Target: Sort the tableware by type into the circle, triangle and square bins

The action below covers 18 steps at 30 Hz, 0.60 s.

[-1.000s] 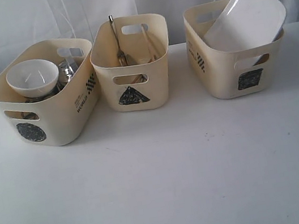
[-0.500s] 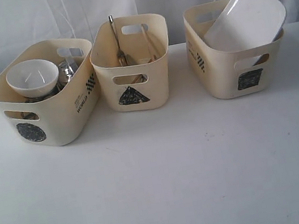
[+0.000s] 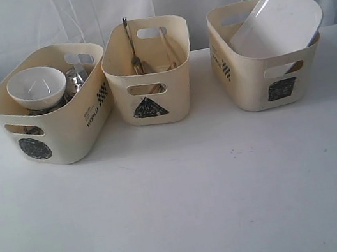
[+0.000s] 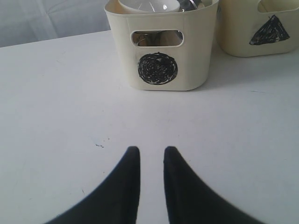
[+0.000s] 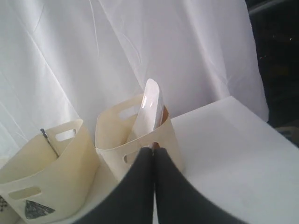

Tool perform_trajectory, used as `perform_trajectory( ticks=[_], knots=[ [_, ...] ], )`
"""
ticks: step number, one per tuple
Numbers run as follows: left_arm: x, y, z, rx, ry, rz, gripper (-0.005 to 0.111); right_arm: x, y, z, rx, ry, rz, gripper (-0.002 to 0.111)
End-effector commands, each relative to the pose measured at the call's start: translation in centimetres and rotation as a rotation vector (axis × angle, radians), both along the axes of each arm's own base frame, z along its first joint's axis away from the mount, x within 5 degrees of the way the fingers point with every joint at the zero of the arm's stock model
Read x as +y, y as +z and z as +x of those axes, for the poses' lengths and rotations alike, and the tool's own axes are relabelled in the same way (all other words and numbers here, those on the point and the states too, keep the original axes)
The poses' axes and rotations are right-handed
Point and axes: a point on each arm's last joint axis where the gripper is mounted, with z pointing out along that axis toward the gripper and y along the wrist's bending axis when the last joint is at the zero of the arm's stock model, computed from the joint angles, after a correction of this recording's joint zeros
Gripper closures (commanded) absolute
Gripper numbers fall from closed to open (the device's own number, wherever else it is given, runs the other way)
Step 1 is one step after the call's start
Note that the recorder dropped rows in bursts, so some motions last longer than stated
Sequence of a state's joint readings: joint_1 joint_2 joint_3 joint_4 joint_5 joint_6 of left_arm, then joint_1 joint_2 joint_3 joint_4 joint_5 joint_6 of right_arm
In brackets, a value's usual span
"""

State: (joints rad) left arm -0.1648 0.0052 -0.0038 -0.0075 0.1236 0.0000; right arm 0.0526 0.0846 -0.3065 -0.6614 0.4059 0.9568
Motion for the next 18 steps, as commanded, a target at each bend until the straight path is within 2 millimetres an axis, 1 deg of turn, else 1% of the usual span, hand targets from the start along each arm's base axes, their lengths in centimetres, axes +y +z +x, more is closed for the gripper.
perform_trajectory(
  ticks=[1, 5, 9, 15, 18],
  knots=[
    [0.0, -0.1, 0.0, 0.004, 0.004, -0.008, 0.081, 0.1, 0.0, 0.0, 0.018, 0.013, -0.173, 0.108],
    [0.0, -0.1, 0.0, 0.004, 0.004, -0.008, 0.081, 0.5, 0.5, 0.0, -0.018, 0.047, -0.337, 0.108],
    [0.0, -0.1, 0.0, 0.004, 0.004, -0.008, 0.081, 0.7, 0.8, 0.0, -0.032, 0.06, -0.422, 0.108],
    [0.0, -0.1, 0.0, 0.004, 0.004, -0.008, 0.081, 0.9, 0.6, 0.1, -0.005, 0.089, -0.499, 0.108],
    [0.0, -0.1, 0.0, 0.004, 0.004, -0.008, 0.081, 1.1, -0.3, 0.4, 0.021, 0.118, -0.516, 0.108]
  ],
)
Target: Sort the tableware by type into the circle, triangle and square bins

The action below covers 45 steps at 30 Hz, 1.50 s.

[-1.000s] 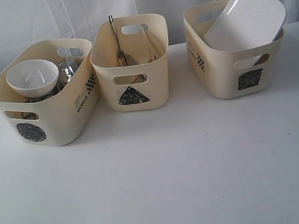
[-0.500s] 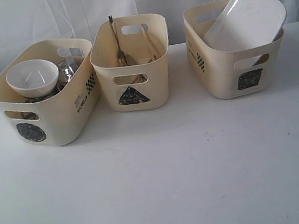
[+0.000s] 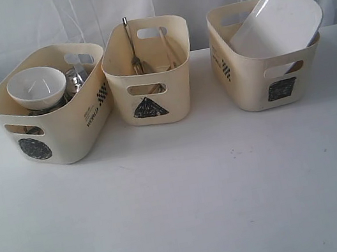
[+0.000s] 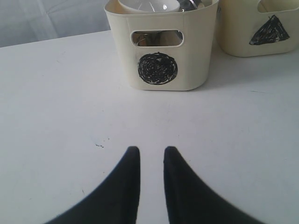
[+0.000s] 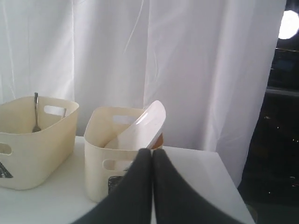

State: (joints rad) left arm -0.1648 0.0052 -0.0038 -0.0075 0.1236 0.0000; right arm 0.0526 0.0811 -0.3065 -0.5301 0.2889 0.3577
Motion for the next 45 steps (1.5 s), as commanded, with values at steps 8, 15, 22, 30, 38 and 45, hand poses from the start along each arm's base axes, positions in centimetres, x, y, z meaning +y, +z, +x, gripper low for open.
perform_trajectory(
  ticks=[8, 15, 22, 30, 38, 45],
  knots=[
    [0.0, -0.1, 0.0, 0.004, 0.004, -0.008, 0.081, 1.2, -7.0, 1.8, 0.055, 0.126, -0.009, 0.108],
    [0.0, -0.1, 0.0, 0.004, 0.004, -0.008, 0.081, 1.2, -8.1, 1.2, 0.045, 0.126, -0.031, 0.108],
    [0.0, -0.1, 0.0, 0.0, 0.002, -0.002, 0.081, 1.1, -8.8, 1.2, 0.123, 0.132, -0.055, 0.108],
    [0.0, -0.1, 0.0, 0.0, 0.002, -0.002, 0.081, 1.4, -9.4, 1.2, 0.188, 0.169, -0.127, 0.108],
    [0.0, -0.1, 0.0, 0.0, 0.002, -0.002, 0.081, 1.3, -9.4, 1.2, 0.186, 0.159, -0.112, 0.108],
    [0.0, -0.1, 0.0, 0.0, 0.002, -0.002, 0.081, 1.2, -9.8, 1.1, 0.234, 0.151, -0.111, 0.108]
  ],
)
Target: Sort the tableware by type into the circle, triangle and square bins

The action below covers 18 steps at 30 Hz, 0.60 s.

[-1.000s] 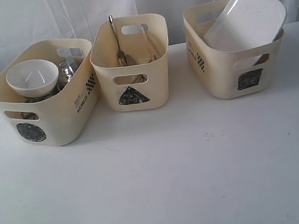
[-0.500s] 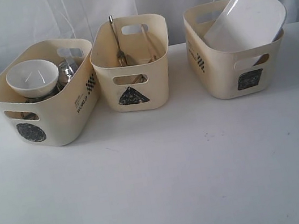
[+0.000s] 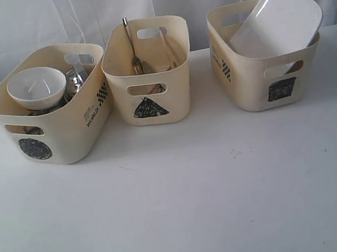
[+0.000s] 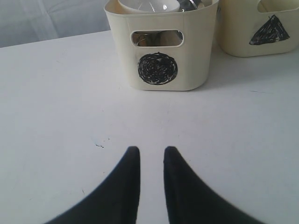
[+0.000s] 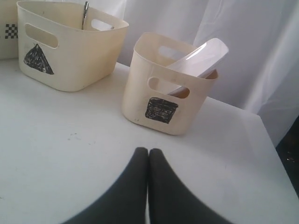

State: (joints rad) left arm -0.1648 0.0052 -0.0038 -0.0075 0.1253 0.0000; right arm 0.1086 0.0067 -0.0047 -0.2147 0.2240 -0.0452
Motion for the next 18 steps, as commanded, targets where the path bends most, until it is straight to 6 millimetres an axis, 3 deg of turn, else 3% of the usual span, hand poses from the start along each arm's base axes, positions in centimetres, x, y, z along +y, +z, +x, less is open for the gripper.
perform_trajectory(
  ticks=[1, 18],
  knots=[
    [0.01, -0.1, -0.02, -0.001, 0.002, -0.002, 0.081, -0.1, -0.55, -0.09, 0.046, -0.01, -0.001, 0.108],
    [0.01, -0.1, -0.02, -0.001, 0.002, -0.002, 0.081, -0.13, -0.68, -0.12, 0.06, -0.013, -0.002, 0.108]
  ],
)
